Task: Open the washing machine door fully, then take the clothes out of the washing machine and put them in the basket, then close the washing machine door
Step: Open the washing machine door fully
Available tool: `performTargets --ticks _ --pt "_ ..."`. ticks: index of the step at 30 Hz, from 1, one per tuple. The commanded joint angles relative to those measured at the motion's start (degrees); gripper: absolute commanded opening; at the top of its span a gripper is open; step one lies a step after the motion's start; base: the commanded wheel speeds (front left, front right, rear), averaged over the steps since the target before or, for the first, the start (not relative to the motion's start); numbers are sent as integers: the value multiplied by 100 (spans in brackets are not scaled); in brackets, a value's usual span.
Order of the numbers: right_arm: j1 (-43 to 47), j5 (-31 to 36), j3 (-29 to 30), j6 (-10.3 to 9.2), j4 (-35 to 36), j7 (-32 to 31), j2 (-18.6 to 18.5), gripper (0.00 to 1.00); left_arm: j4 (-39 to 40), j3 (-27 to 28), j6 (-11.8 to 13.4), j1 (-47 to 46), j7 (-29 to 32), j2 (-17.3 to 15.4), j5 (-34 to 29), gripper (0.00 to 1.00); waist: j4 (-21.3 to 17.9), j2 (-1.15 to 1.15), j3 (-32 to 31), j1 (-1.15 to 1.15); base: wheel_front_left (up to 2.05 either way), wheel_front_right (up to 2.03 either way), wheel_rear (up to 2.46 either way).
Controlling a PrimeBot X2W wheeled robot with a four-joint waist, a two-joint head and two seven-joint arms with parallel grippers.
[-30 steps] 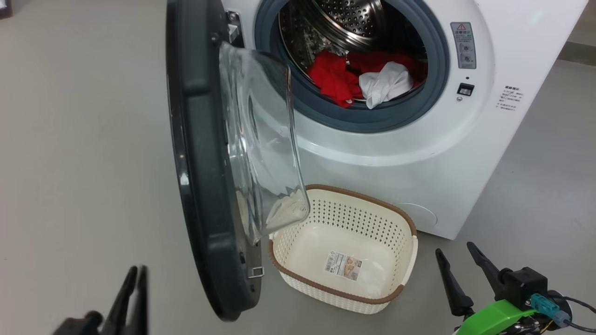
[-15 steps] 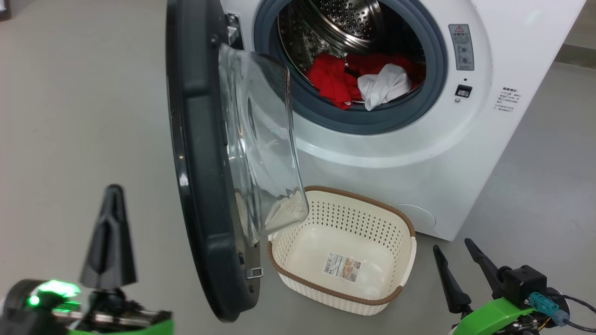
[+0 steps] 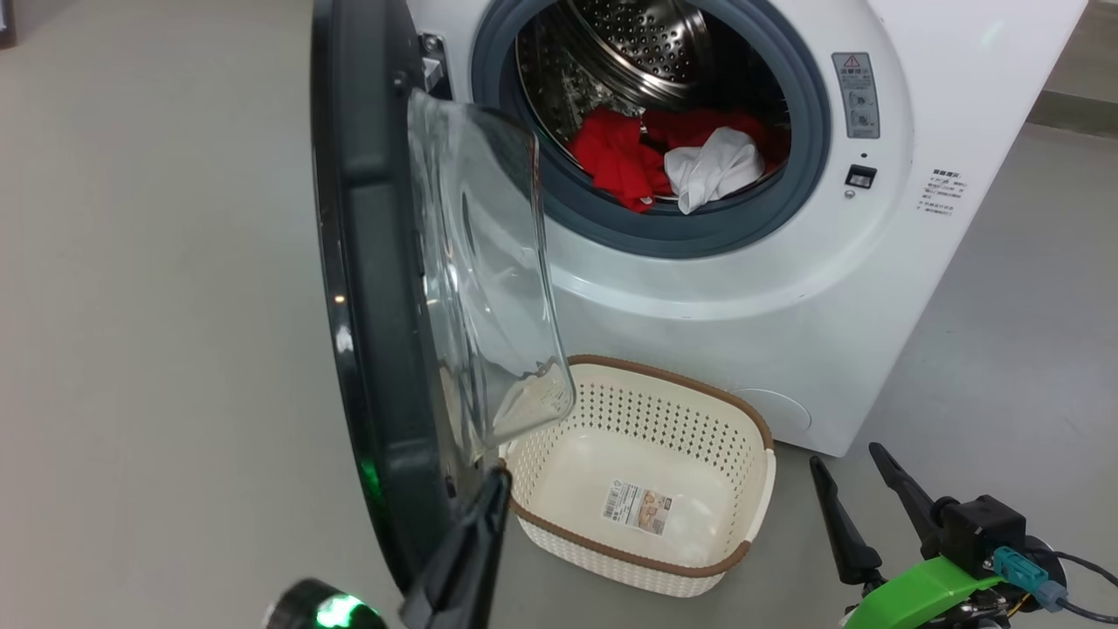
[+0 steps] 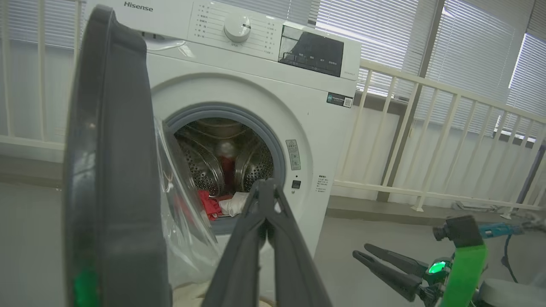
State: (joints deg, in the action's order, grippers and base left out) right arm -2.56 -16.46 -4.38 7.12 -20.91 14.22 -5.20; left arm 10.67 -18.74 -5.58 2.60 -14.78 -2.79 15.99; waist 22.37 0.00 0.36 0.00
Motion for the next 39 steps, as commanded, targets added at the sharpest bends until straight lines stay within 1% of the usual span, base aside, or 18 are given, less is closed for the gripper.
performTargets --ticks 1,6,12,18,27,32,39 --pt "-132 62 -97 36 169 78 -30 100 -130 35 -34 -76 -22 -9 88 0 -7 0 -9 0 0 0 0" --pt "-124 64 -103 36 175 78 -20 100 -805 -68 -12 -137 -22 -9 204 0 -25 0 -24 0 0 0 0" --pt "-126 55 -93 36 197 78 -22 100 -1481 14 25 -330 -22 -9 441 0 -28 0 -8 0 0 0 0" --pt "-132 56 -114 36 224 78 -20 100 -1871 186 87 -516 -22 -9 592 0 -36 0 12 0 0 0 0" --pt "-156 75 -108 36 266 78 -19 100 -2143 439 136 -619 -22 -9 657 0 7 0 76 0 0 0 0" --pt "-184 79 -87 36 287 78 -21 100 -2115 646 167 -613 -22 -9 681 0 63 0 118 0 0 0 0" --pt "-218 101 -109 36 314 78 -21 100 -2092 1025 178 -572 -22 -25 563 0 120 0 149 0 0 0 0"
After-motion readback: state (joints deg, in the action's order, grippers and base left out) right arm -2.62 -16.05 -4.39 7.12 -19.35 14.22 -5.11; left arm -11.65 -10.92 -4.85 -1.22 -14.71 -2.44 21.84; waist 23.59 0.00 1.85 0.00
